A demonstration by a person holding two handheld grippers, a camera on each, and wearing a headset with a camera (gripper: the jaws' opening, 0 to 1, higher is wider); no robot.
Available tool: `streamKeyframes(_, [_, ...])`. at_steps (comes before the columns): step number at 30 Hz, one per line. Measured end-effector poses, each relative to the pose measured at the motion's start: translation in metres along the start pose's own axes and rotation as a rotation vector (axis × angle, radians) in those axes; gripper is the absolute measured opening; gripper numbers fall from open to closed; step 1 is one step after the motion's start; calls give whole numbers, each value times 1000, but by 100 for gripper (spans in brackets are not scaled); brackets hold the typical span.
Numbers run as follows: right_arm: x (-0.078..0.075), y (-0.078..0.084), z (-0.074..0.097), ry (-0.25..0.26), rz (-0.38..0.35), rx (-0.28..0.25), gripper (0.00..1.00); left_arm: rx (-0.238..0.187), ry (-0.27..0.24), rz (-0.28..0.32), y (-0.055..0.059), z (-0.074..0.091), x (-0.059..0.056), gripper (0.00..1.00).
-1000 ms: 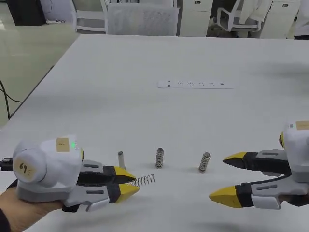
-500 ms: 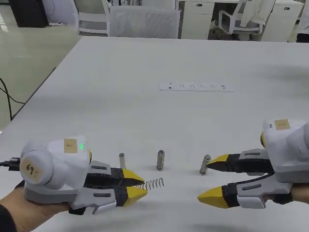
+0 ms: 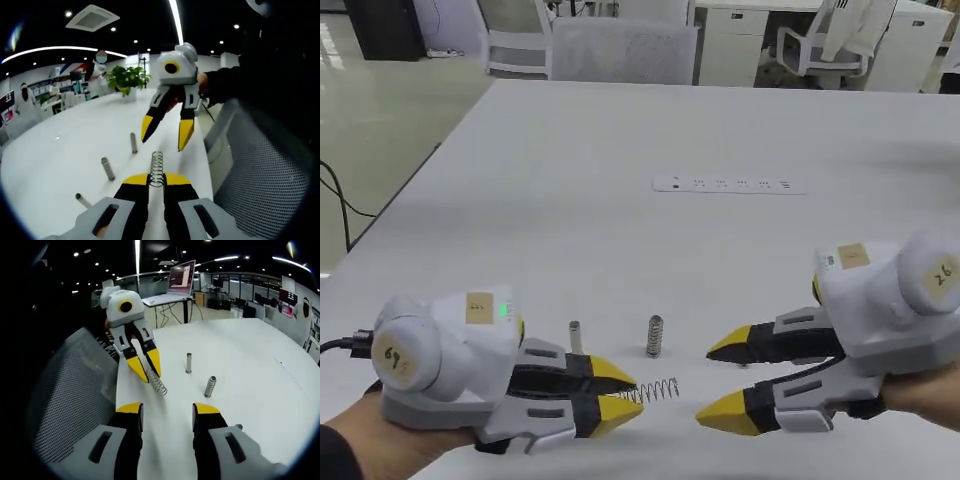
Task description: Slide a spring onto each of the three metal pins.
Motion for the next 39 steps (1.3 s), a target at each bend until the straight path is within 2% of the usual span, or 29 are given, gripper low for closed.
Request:
streamKeyframes(20, [18,-2,-16,-66,45,35,26,-52,18,-26,-22,-6,-4,2])
streamKeyframes(29, [24,-1,-18,-82,53,44,21,-59,26,-32,-25,-8,-7,2])
streamKeyframes(39, [24,-3,-15,-75,64,42,13,-54,38,-40,-24,-10,-10,2])
Point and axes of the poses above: the centre of the closed fingertips' face, and the gripper's own axes: z roughly backward along the fingers, x roughly to its left, y roughly out of its underside, the point moved 1 cm from there along z, roughly backward along the fingers, and after that the axes turned 15 degrees about -z, right-handed, at the moved point
